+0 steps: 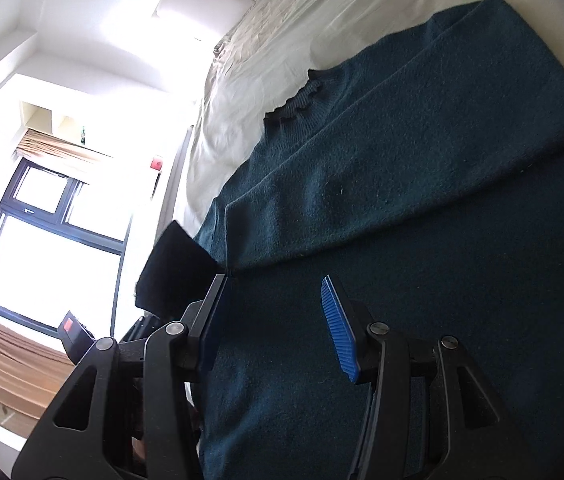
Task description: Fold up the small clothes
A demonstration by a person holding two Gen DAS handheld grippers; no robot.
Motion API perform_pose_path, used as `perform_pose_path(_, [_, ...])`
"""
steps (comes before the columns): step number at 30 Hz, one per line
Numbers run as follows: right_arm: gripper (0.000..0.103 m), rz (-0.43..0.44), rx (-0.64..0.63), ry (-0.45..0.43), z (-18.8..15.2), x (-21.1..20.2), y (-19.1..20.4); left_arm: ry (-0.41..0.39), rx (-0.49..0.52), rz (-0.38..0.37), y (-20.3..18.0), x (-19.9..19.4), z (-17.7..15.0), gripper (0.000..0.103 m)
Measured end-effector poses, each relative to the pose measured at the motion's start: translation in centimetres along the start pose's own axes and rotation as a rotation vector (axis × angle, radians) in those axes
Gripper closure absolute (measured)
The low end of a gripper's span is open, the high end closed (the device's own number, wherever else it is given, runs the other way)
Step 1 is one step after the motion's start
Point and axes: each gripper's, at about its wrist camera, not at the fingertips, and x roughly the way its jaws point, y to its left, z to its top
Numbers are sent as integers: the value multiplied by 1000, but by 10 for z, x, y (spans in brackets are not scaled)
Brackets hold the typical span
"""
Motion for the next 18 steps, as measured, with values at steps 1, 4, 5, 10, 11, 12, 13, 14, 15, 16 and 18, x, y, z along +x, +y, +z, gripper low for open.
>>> perform_pose_path(1, [56,19,21,26,2,8,-3,-7,20,12,-6,-2,-2,94])
perform_pose_path(4, [56,100,86,98,13,32,-8,-27,95,50,-26,-9,-11,91])
perform_pose_path(5, [56,129,99,117,16,39,-7,-23,112,55,-28,-8,-13,90])
perform_pose_path(10, [56,211,116,210,28,80,4,-18,158,66,-41,-4,-17,88])
perform_pose_path(11, [56,208,110,233,29,88,7,-19,160,67,-42,-5,-17,88])
perform_pose_path(12, [56,198,102,256,29,98,9,-22,162,66,-41,-5,-18,88])
perform_pose_path(13, [56,188,98,276,29,106,11,-23,160,62,-43,-5,-18,87])
perform_pose_path(14, [56,181,94,294,28,113,13,-20,154,57,-42,-2,-16,86])
perform_pose_path(15, [56,174,87,311,27,121,14,-19,147,50,-40,-2,-16,86])
perform_pose_path(16, [57,163,73,323,26,127,17,-20,140,42,-39,-3,-16,84])
perform_pose_path(18, [72,141,32,339,24,135,23,-9,125,12,-35,-4,-17,69])
